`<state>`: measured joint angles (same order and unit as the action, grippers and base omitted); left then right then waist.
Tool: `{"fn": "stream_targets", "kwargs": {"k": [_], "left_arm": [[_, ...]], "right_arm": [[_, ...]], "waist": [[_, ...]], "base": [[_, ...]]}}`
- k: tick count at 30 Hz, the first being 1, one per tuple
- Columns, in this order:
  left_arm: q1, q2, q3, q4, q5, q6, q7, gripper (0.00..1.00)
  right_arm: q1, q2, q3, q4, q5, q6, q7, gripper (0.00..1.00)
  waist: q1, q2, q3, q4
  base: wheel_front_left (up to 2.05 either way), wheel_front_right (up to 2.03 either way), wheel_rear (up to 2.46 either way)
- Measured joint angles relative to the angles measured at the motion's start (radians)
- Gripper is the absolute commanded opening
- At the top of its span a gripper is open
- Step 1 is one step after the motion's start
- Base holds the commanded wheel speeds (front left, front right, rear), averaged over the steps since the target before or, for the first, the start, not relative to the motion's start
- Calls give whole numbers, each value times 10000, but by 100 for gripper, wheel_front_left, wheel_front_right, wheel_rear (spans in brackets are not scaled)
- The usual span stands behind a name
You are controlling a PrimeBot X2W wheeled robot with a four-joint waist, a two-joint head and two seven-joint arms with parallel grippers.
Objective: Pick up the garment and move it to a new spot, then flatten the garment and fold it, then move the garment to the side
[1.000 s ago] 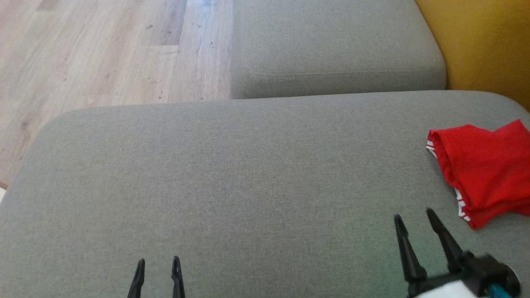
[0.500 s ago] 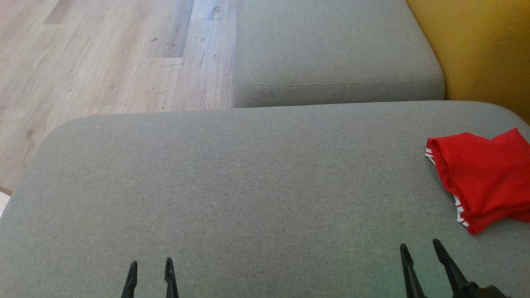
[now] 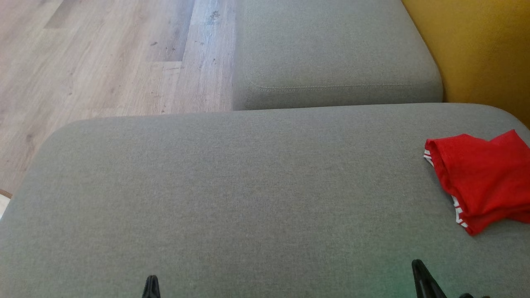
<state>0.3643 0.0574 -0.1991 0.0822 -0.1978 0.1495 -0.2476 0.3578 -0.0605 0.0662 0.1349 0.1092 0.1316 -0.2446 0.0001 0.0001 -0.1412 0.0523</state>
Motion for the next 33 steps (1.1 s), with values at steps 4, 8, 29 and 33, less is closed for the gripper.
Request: {"fn": "stream_targets", "kwargs": {"k": [4,8,29,33], "left_arm": [[-8,12,19,29,-495,-81,90,0],[-60,31,50,125,-993,-180,188,0],[-785,81,362,491,-3530,-675,631,0],[-950,94,401,556,-4010,-721,725,0]], "right_arm": [[-12,-2,-8,36,520,0,96,0],[-105,-2,-21,81,1043,0,186,0],[-822,-12,-176,318,3716,0,694,0],[-918,-13,-230,364,4220,0,788,0]], "waist": [[0,0,49,-18],[0,0,96,-34],[0,0,343,-123],[0,0,390,-141]], "base": [[0,0,0],[0,0,0],[0,0,0],[0,0,0]]}}
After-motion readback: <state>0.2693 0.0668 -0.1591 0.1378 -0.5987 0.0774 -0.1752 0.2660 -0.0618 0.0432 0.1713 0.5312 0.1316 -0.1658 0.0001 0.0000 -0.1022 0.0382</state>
